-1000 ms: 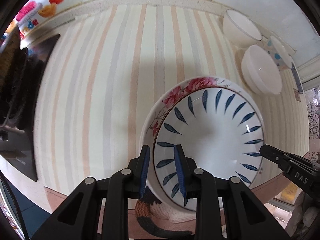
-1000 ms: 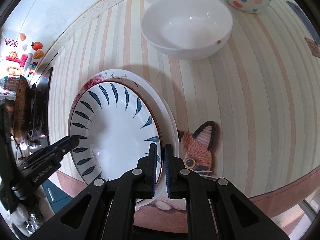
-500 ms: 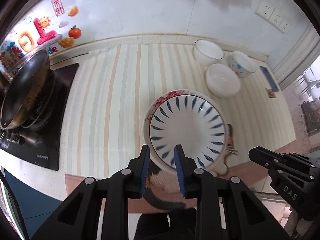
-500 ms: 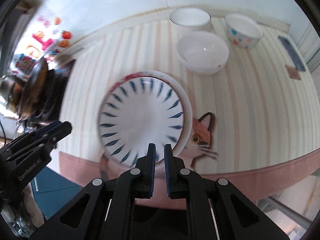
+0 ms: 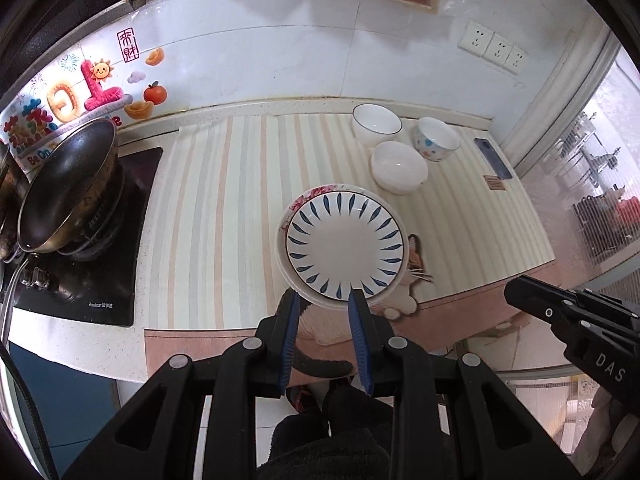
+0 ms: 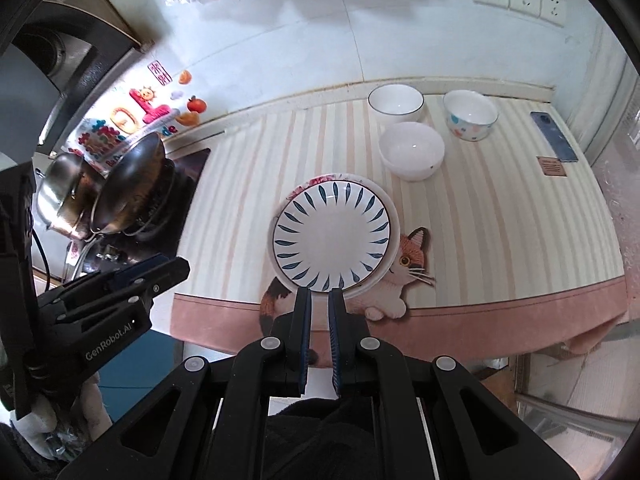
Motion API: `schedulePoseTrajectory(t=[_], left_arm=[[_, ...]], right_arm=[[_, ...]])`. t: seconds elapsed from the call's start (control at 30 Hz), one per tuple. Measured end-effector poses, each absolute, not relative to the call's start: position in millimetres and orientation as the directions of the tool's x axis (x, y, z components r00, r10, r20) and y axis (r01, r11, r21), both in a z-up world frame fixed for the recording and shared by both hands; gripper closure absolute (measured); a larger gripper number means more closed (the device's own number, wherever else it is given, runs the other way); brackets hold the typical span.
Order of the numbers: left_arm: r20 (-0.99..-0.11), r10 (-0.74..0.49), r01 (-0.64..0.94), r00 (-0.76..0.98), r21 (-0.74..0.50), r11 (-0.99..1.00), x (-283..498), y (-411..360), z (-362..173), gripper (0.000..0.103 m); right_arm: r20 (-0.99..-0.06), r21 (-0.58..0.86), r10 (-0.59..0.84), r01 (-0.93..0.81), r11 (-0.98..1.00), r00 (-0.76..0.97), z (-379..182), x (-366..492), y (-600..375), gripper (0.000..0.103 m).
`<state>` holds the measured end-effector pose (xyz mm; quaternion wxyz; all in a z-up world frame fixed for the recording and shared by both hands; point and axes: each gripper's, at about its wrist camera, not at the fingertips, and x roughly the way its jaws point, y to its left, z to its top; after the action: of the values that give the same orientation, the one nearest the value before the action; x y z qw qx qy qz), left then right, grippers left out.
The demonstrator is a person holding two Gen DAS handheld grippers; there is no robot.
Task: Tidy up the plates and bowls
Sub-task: 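Open the right gripper and lift it away from the plate stack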
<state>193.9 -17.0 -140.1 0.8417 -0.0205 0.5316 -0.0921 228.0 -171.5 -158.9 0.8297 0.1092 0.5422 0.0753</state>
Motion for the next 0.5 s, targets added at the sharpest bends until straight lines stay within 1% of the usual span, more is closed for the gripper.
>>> schedulePoseTrajectory(t=[0.1,0.13,0.17,0.23,0.27,0.3,0.37,0.5], left_arm=[[-0.885,-0.183,0.121,0.427,-0.144,0.982,195,-18,-137,0.079],[-0.883,-0.185,0.117,0.431,-0.149,0.982,197,-18,-137,0.077],[-0.883,-0.185,0.114,0.431,-0.15,0.982,201,-19,-138,0.072],[-0.883,-0.193,0.101,0.428,-0.166,0.981,211,-21,-144,0.072],[-0.885,-0.199,0.096,0.421,-0.174,0.98,217,-23,-147,0.072],[-0.888,-0.204,0.087,0.411,-0.184,0.979,224,-24,-151,0.072],[-0.89,-0.209,0.066,0.404,-0.2,0.978,241,-30,-160,0.072],[-0.909,-0.203,0.017,0.365,-0.211,0.977,288,-51,-184,0.072]], right_arm=[[-0.875,0.28,0.252,0.007,0.96,0.413,-150,219,-174,0.093],[-0.872,0.288,0.258,0.011,0.957,0.417,-149,217,-176,0.093],[-0.871,0.29,0.258,0.013,0.957,0.419,-147,216,-178,0.093],[-0.87,0.292,0.254,0.025,0.956,0.423,-147,217,-183,0.092],[-0.867,0.301,0.26,0.031,0.953,0.426,-147,218,-187,0.085],[-0.866,0.31,0.264,0.039,0.95,0.425,-149,222,-193,0.072],[-0.867,0.32,0.267,0.062,0.945,0.42,-155,231,-206,0.059],[-0.873,0.337,0.274,0.093,0.937,0.403,-174,263,-235,0.059]])
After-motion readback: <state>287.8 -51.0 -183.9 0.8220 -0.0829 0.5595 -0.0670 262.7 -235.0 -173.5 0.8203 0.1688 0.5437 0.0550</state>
